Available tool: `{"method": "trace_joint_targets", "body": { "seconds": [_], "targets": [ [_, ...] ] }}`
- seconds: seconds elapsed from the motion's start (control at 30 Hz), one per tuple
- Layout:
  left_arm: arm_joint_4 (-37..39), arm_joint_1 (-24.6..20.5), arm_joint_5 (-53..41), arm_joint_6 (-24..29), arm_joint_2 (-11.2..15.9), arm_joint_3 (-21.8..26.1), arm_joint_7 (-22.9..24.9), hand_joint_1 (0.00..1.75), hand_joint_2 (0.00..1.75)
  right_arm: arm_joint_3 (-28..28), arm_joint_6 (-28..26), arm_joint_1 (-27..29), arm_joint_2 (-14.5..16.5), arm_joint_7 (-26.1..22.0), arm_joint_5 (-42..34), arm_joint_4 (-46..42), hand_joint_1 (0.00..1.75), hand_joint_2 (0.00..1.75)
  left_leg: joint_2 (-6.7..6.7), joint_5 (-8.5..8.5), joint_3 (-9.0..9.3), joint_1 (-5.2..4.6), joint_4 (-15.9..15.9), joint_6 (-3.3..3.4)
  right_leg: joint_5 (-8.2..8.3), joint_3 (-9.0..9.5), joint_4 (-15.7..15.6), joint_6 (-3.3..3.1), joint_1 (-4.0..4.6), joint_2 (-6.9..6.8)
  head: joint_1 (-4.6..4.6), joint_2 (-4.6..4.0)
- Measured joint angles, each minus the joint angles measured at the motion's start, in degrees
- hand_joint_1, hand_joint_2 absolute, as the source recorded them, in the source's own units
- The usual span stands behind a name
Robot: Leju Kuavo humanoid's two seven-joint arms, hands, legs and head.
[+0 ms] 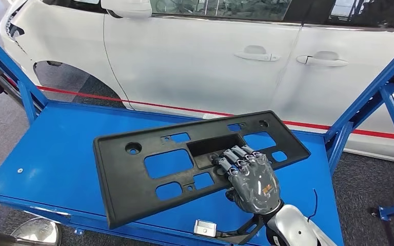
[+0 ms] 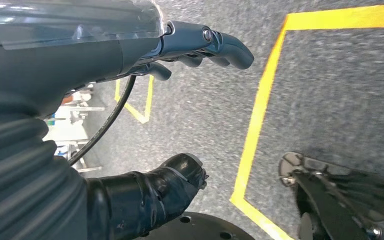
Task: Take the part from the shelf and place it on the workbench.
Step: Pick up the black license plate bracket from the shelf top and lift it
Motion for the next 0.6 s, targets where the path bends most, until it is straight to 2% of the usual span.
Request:
{"method": "trace_joint_targets", "body": {
  "seconds": [0.07,0.1,0.13,0.2,0.23,0.27,0.33,0.4,0.43,0.47,0.5,0.53,0.6],
  "targets": [
    [0.00,-0.09,-0.08,-0.01,0.02,-0.01,0.04,0.00,1.75,1.25,0.05,-0.70,-0.01,-0.26,-0.52,0.50,1.75,1.75,0.00,2.93,4.93,-0.21,-7.97,0.69,0.42,-0.45,0.18,0.18,0.22,0.02,0.01,0.00],
    [0.00,-0.16,-0.10,0.00,0.02,-0.01,0.04,0.00,1.75,1.78,0.10,-1.15,-0.01,-0.33,-0.78,0.72,1.75,1.75,-0.01,3.93,6.90,-0.42,-11.33,0.97,0.68,-0.59,0.19,0.42,0.25,0.02,0.01,0.00],
    [0.00,-0.23,-0.11,0.01,0.02,-0.02,0.04,0.00,1.75,2.24,0.15,-1.57,-0.02,-0.37,-0.99,0.92,1.75,1.75,-0.02,4.30,7.91,-0.65,-13.33,1.18,0.97,-0.68,0.18,0.73,0.22,-0.01,0.01,0.00],
    [0.00,-0.32,-0.15,0.00,0.01,-0.05,0.03,0.00,1.75,2.94,0.27,-2.16,-0.03,-0.36,-1.40,1.24,1.75,1.75,-0.05,4.82,7.89,-0.97,-14.28,1.40,1.69,-0.73,-0.12,1.50,0.11,-0.08,0.02,0.00],
    [0.01,-0.33,-0.17,-0.01,-0.05,-0.08,0.03,0.00,1.75,3.18,0.33,-2.32,-0.08,-0.30,-1.61,1.36,1.75,1.75,0.02,5.23,7.74,-0.80,-14.70,1.64,1.90,-0.80,-0.18,1.85,0.11,-0.06,0.04,0.00],
    [0.01,-0.33,-0.21,-0.02,-0.10,-0.09,0.03,0.00,1.75,3.36,0.41,-2.43,-0.14,-0.20,-1.80,1.45,1.75,1.75,0.13,5.79,7.53,-0.64,-15.05,1.97,1.41,-1.02,0.10,2.15,0.13,0.00,0.07,0.00],
    [0.02,-0.32,-0.30,-0.02,-0.20,-0.11,0.04,0.00,1.75,3.58,0.61,-2.66,-0.30,0.08,-2.00,1.58,1.75,1.75,0.42,7.09,6.82,-0.29,-15.71,2.69,-2.02,-2.24,3.05,2.58,0.10,0.14,0.16,0.00],
    [0.02,-0.33,-0.37,-0.03,-0.21,-0.11,0.04,0.00,1.75,3.75,0.98,-2.81,-0.49,0.35,-2.49,1.78,1.75,1.75,0.60,8.10,5.49,-0.39,-15.69,3.02,-7.06,-4.17,9.79,2.93,-0.02,0.17,0.21,0.00],
    [0.02,-0.32,-0.39,-0.04,-0.21,-0.11,0.04,0.00,1.75,3.85,1.29,-2.83,-0.57,0.38,-3.04,1.88,1.75,1.75,0.64,8.51,4.82,-0.43,-15.59,3.01,-8.35,-4.70,12.70,3.08,-0.04,0.16,0.20,0.00],
    [0.02,-0.31,-0.44,-0.05,-0.22,-0.11,0.04,0.00,1.75,3.96,1.74,-2.87,-0.63,0.29,-3.88,1.97,1.75,1.75,0.67,8.93,4.06,-0.46,-15.40,2.98,-8.57,-4.46,14.33,3.18,-0.06,0.15,0.20,0.00],
    [0.02,-0.31,-0.48,-0.07,-0.22,-0.12,0.04,0.00,1.75,4.09,2.24,-2.97,-0.66,0.05,-4.83,2.00,1.75,1.75,0.68,9.26,3.39,-0.46,-15.15,2.90,-7.47,-3.05,13.40,3.18,-0.06,0.15,0.21,0.00],
    [0.02,-0.32,-0.53,-0.09,-0.22,-0.13,0.04,0.00,1.75,4.22,2.70,-3.13,-0.66,-0.25,-5.70,2.01,1.75,1.75,0.67,9.51,2.78,-0.46,-14.82,2.79,-5.91,-0.64,10.46,3.09,-0.07,0.14,0.20,0.00],
    [0.02,-0.34,-0.63,-0.11,-0.28,-0.13,0.04,0.00,1.75,4.47,3.32,-3.60,-0.66,-0.74,-6.84,2.01,1.75,1.75,0.63,9.92,1.79,-0.53,-14.09,2.41,-4.40,4.68,2.51,2.58,0.10,0.18,0.17,0.00]
  ]
}}
